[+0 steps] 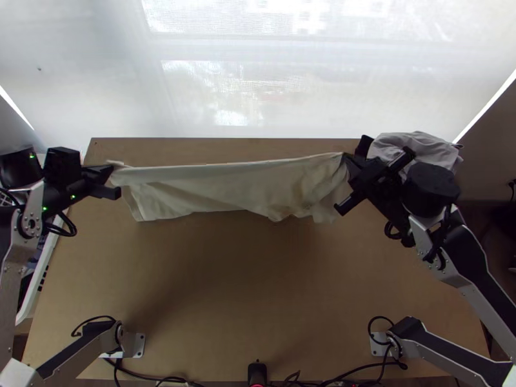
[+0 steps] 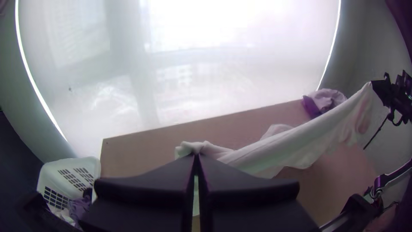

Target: Fold the t-shirt

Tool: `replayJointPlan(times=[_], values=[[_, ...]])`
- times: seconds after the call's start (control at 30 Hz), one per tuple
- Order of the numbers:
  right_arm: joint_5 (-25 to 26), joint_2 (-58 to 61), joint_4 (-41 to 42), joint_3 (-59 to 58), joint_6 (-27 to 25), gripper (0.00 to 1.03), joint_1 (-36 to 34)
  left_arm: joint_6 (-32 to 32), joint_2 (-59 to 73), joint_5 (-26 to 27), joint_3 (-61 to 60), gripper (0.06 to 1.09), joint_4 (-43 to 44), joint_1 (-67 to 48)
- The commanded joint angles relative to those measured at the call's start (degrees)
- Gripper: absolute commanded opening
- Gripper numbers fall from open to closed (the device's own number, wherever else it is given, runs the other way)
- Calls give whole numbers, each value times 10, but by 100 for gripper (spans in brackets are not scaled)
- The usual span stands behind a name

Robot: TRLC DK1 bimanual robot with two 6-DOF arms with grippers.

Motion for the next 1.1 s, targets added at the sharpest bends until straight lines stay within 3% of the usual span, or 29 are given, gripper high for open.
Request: replayJointPlan(times=[0.0, 0.23, 0.6, 0.83, 1.07], values=[[35, -38, 70, 38, -30, 2, 7, -31, -15, -5, 104, 9, 8, 1], [47, -106, 109, 32, -63, 2, 23, -29, -70, -8, 136, 9, 8, 12], [48, -230, 199, -12, -213, 2, 81, -26, -189, -19, 156, 9, 78, 43], [54, -254, 196, 29, -201, 2, 87, -36, -225, -19, 196, 9, 137, 60], [75, -263, 177, 59, -197, 2, 85, -56, -237, -12, 239, 9, 90, 58]])
